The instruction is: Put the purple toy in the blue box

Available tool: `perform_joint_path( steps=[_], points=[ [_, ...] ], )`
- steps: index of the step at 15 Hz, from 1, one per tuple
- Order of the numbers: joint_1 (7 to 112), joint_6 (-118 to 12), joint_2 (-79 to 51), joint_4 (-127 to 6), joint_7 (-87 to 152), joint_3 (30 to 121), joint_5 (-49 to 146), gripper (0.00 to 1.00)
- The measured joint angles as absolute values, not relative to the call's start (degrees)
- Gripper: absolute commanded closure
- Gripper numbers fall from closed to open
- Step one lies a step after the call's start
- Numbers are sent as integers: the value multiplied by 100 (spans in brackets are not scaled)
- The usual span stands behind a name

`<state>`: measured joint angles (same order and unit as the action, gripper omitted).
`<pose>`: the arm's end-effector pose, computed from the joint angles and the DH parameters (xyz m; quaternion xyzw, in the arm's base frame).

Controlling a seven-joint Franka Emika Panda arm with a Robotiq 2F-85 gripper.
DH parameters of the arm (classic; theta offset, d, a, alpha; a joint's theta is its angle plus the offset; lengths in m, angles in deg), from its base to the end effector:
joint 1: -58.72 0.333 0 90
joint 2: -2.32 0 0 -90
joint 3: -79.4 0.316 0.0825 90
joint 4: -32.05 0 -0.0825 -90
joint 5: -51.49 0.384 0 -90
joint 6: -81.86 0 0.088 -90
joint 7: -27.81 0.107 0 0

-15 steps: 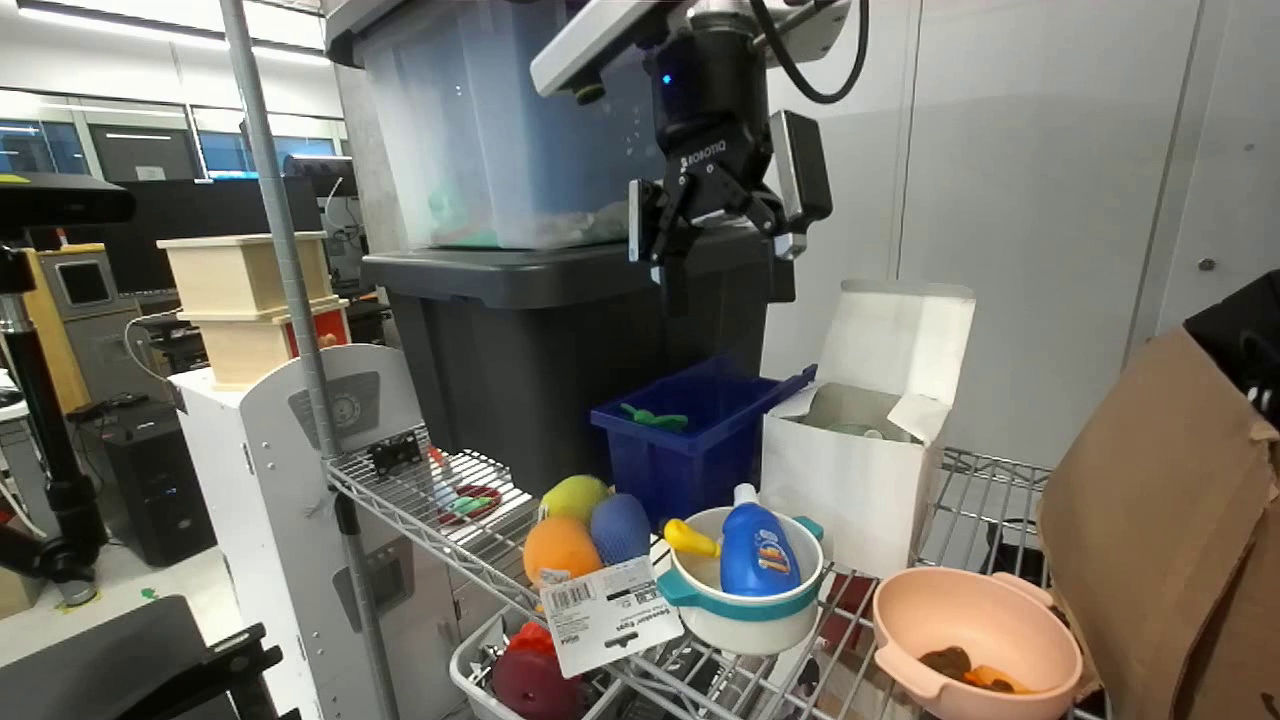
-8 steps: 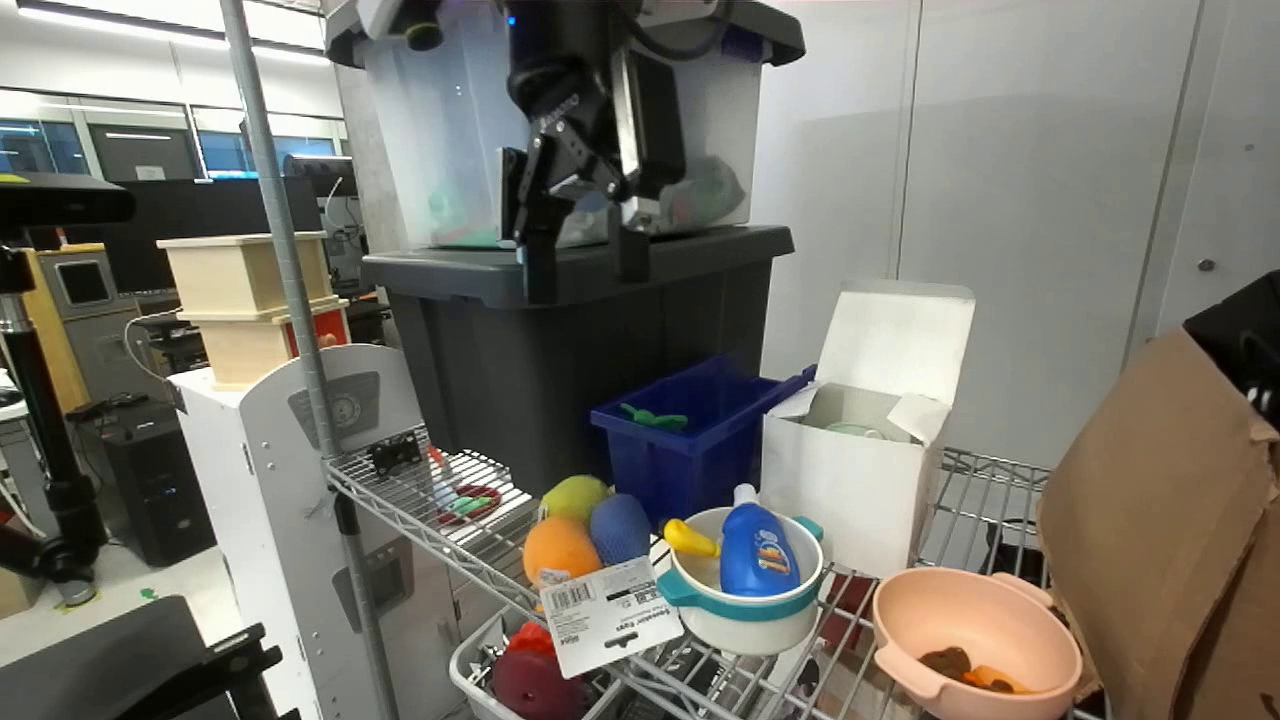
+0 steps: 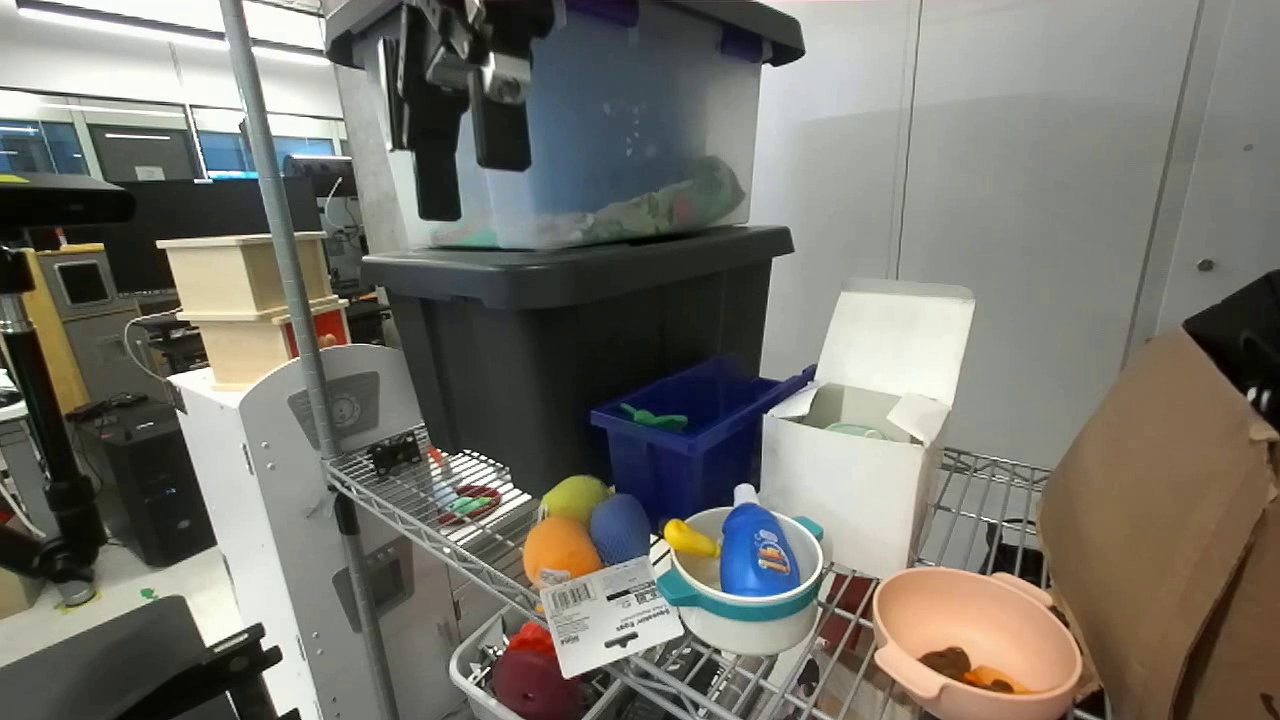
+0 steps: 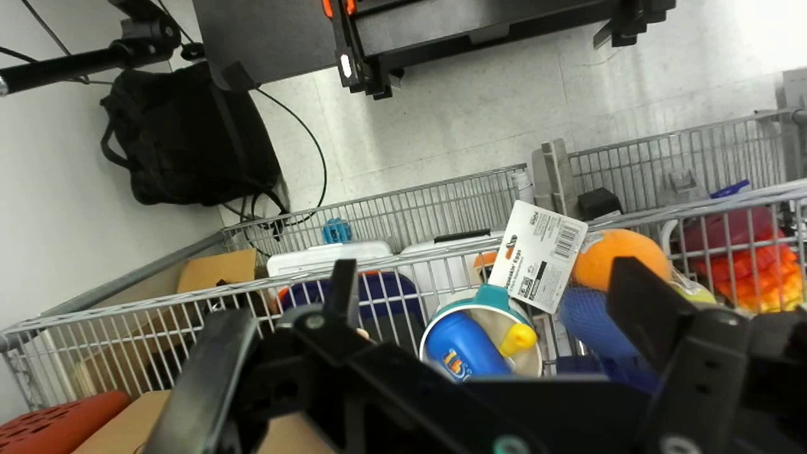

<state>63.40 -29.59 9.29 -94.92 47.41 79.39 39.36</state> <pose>0.4887 0.0257 0.4185 0.9892 -0.0834 -0.0525 0.1086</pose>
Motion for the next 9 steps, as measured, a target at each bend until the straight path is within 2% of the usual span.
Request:
perform_joint_path(
  steps=[9],
  points=[
    [6165, -2957, 1364, -9674, 4811, 7991, 3946, 0]
  ],
)
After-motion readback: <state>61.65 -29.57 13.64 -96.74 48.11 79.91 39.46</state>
